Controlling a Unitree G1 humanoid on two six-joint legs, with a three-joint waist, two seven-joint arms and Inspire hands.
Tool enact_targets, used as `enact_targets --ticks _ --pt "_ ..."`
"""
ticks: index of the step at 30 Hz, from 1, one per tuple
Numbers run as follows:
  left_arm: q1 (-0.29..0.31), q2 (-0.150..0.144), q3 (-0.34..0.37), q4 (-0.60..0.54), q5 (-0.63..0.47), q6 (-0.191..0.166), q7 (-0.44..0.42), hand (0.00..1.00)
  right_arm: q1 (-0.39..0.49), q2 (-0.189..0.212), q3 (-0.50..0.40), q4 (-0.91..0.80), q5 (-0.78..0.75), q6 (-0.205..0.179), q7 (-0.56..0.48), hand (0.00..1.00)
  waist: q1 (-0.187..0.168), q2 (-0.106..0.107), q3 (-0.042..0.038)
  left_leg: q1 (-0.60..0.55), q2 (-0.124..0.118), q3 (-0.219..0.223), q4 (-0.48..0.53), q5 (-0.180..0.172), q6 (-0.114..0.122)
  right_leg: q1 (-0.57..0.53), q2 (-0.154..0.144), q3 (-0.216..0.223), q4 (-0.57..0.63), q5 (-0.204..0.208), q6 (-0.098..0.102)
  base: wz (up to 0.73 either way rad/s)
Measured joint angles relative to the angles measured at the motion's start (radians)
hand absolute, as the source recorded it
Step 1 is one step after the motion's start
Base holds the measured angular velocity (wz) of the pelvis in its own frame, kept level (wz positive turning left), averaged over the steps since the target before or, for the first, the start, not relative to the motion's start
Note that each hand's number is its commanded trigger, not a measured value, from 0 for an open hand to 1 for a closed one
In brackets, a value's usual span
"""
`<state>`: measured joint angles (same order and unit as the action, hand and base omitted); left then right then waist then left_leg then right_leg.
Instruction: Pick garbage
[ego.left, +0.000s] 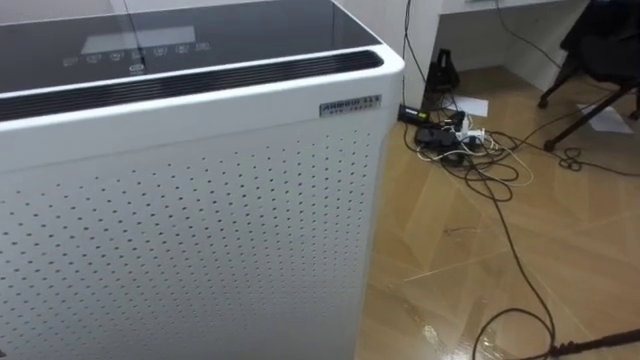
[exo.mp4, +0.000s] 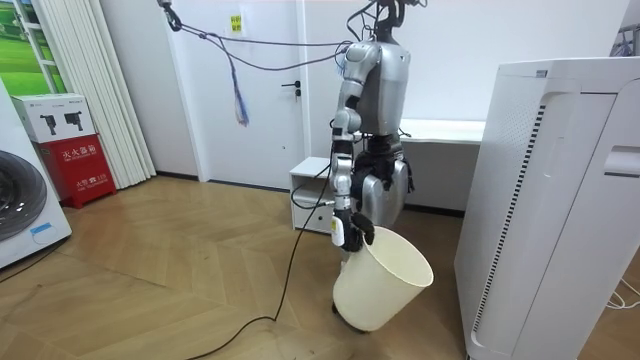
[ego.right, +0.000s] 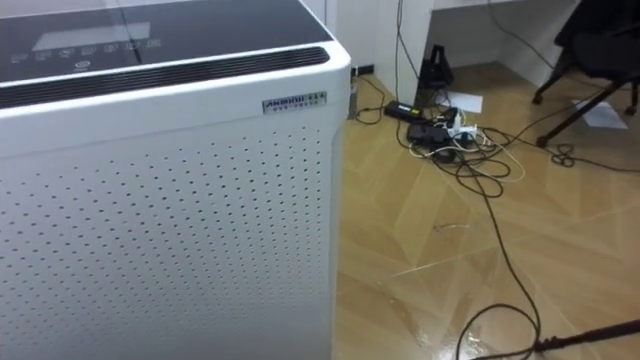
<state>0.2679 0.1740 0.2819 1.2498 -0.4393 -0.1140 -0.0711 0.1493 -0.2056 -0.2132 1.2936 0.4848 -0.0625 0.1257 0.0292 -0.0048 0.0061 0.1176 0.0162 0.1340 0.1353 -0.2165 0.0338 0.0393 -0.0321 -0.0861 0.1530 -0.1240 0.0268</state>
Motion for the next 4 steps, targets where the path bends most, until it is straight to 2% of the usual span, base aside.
enact_targets --ticks 4 --pt "-0.001 -0.003 0.045 0.027 -0.031 0.039 0.005 0.00 0.009 0.009 -0.051 0.000 -0.002 0.025 -0.019 1.00 0.000 -0.005 -0.0031 -0.001 0.000 0.001 0.002 0.000 0.000 -0.003 -0.001 -0.001 -0.001 0.000 0.000 0.00"
